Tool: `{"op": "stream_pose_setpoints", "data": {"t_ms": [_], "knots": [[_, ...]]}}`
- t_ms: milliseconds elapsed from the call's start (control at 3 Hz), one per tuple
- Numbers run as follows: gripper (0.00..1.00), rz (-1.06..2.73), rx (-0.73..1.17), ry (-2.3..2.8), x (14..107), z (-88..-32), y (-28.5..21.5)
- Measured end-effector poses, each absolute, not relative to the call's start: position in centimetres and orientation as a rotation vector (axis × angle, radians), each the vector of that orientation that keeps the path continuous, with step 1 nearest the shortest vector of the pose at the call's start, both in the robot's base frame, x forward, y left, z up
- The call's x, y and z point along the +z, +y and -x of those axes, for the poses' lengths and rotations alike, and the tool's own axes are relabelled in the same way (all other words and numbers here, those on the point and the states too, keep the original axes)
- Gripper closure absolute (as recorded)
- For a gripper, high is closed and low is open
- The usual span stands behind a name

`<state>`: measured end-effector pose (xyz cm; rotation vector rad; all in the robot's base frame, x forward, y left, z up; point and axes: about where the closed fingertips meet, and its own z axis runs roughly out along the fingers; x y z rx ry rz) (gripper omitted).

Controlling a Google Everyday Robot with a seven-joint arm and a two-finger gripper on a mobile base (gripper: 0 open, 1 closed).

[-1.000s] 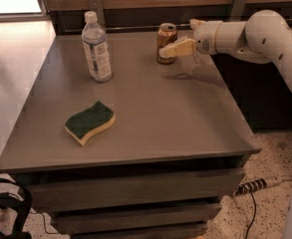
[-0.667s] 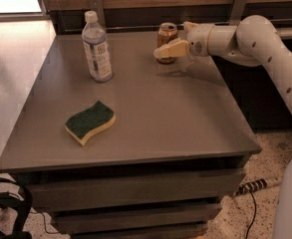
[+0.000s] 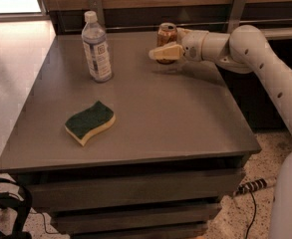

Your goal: Knock orange can over

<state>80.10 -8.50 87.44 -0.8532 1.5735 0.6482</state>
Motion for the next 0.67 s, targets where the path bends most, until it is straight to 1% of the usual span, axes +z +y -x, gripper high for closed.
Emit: {"op": "stream_pose_setpoints", "data": {"t_ms": [333,667], "knots": [[0.45,0.825,0.677,1.561,86.29,-80.13,-8.23],[0.67,0.814,0.689,1.56,85.68,-80.06,-8.16]]}}
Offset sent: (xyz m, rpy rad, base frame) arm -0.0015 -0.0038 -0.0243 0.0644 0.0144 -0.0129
